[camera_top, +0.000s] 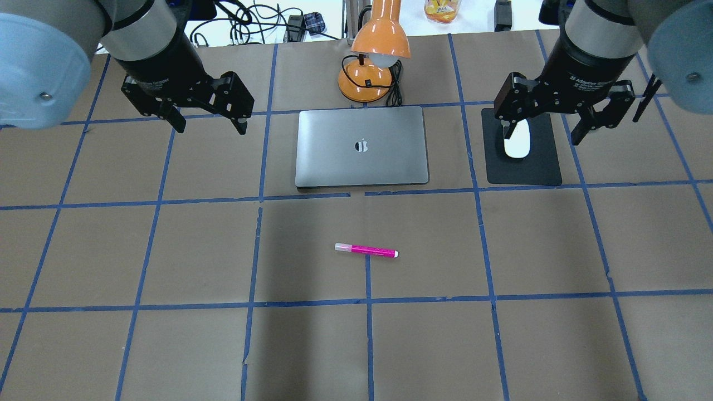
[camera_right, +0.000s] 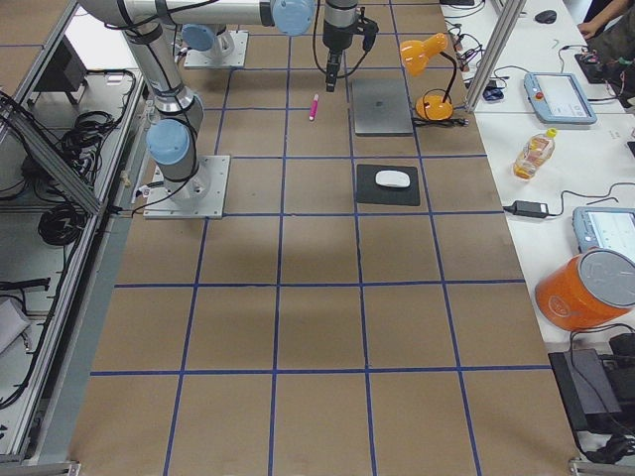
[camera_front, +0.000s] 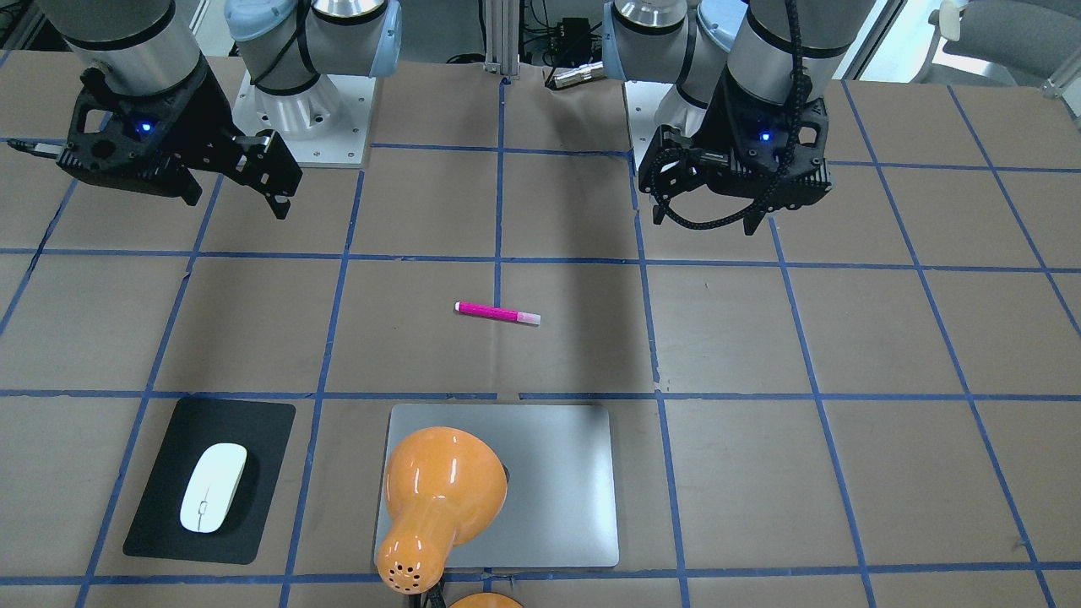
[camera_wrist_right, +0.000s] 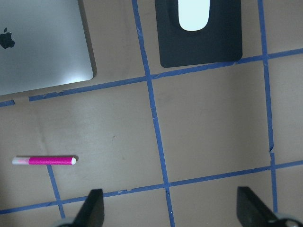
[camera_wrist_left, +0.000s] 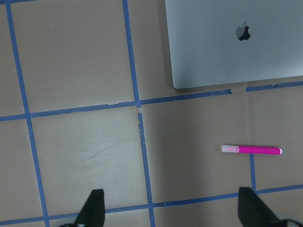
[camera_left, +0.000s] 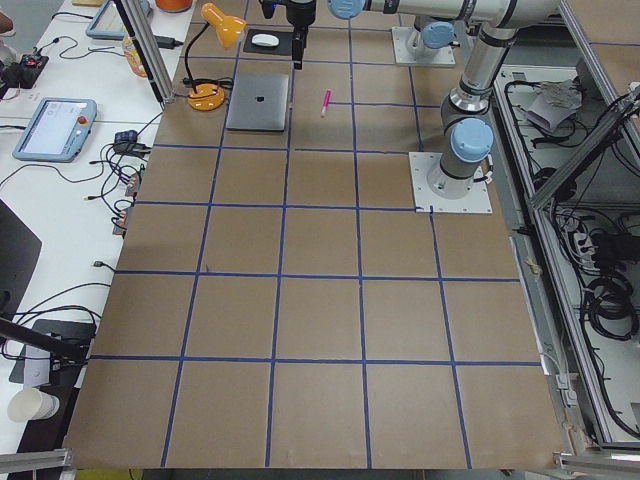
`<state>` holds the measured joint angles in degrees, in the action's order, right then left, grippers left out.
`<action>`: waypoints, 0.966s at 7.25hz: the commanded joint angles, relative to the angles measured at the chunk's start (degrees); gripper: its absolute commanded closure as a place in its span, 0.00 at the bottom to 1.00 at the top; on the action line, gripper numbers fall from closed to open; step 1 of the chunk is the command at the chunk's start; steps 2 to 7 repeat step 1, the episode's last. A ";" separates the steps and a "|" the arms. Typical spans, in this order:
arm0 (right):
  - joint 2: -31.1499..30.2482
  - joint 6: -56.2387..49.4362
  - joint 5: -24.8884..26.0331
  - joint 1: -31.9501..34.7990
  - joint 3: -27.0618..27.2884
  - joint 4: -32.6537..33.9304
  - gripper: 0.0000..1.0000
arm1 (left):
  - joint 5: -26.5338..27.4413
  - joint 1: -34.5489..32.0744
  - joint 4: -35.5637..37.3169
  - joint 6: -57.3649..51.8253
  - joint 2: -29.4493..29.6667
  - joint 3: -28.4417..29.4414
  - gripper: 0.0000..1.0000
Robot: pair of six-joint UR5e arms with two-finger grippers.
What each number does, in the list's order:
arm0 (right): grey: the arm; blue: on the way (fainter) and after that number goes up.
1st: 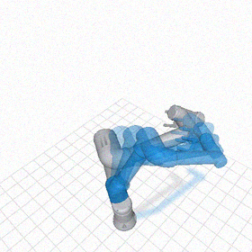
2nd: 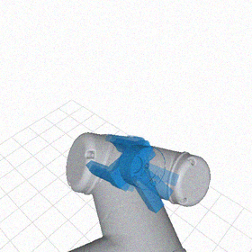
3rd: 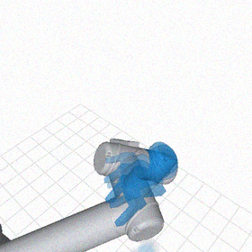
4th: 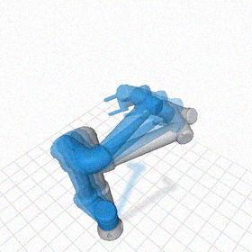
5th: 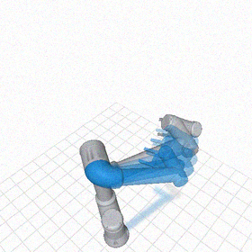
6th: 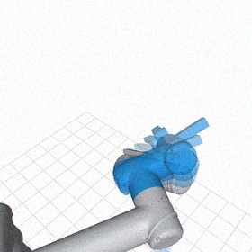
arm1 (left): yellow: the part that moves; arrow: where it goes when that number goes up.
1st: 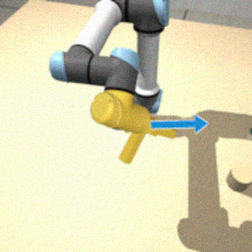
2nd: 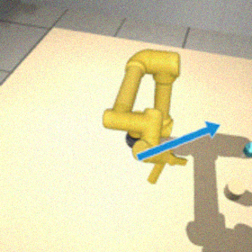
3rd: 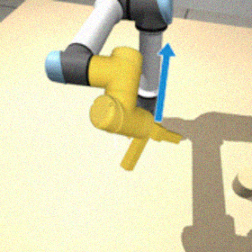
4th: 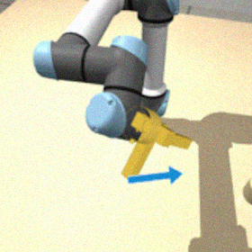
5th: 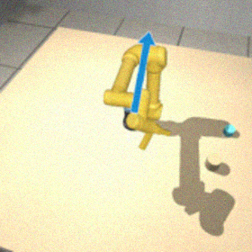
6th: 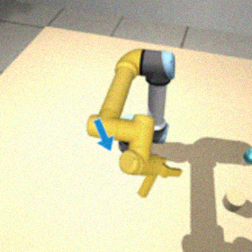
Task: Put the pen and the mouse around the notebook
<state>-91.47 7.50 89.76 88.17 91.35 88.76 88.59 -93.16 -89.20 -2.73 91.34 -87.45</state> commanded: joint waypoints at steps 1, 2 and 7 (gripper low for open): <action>-0.03 -0.03 0.23 -0.02 0.06 0.19 0.00 | 0.00 0.09 0.08 0.00 -0.02 0.00 0.00; -0.03 -0.03 0.23 -0.02 0.06 0.19 0.00 | 0.00 0.09 0.08 0.00 -0.02 0.00 0.00; -0.03 -0.03 0.23 -0.02 0.06 0.19 0.00 | 0.00 0.09 0.08 0.00 -0.02 0.00 0.00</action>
